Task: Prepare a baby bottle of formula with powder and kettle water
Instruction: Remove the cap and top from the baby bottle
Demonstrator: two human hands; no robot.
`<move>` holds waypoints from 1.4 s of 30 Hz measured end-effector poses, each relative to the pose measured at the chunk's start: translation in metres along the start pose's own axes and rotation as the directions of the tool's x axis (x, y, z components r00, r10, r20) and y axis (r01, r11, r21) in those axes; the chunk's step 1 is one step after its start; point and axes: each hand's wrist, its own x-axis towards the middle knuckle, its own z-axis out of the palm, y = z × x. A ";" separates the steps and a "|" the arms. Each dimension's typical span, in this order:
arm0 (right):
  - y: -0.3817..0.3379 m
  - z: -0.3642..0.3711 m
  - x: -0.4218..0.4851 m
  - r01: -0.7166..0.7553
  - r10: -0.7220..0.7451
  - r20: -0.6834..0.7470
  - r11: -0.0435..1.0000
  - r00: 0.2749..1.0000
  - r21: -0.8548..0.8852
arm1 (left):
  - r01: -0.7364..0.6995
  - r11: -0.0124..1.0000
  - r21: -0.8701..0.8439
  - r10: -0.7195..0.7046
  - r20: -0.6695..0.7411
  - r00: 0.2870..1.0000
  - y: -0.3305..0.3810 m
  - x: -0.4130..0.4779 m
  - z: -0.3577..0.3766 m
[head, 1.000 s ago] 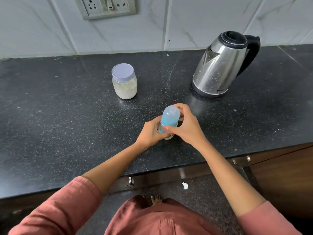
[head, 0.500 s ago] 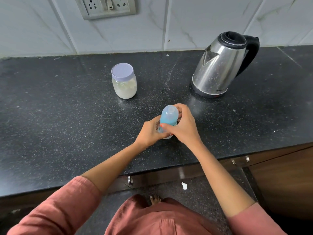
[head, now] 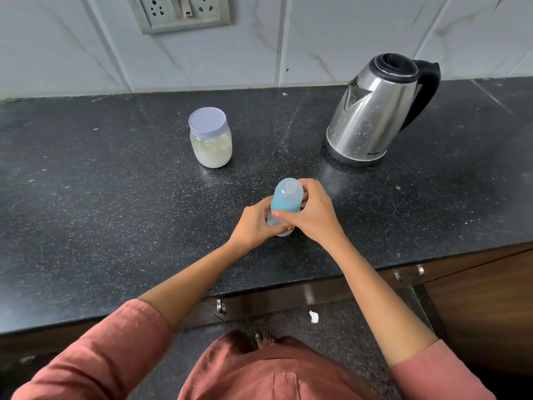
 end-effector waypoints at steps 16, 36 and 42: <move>-0.004 -0.003 0.002 0.036 -0.032 0.050 0.996 0.998 -0.082 | 0.005 1.000 -0.019 -0.005 0.002 1.000 -0.001 0.000 0.001; -0.011 -0.012 0.005 0.078 -0.070 0.080 0.992 0.994 -0.104 | 0.022 0.999 -0.042 -0.022 0.011 1.000 -0.006 0.000 0.003; -0.012 -0.024 0.008 0.042 -0.051 0.073 0.992 0.996 0.119 | 0.019 0.998 -0.062 -0.018 0.016 1.000 -0.004 -0.001 0.002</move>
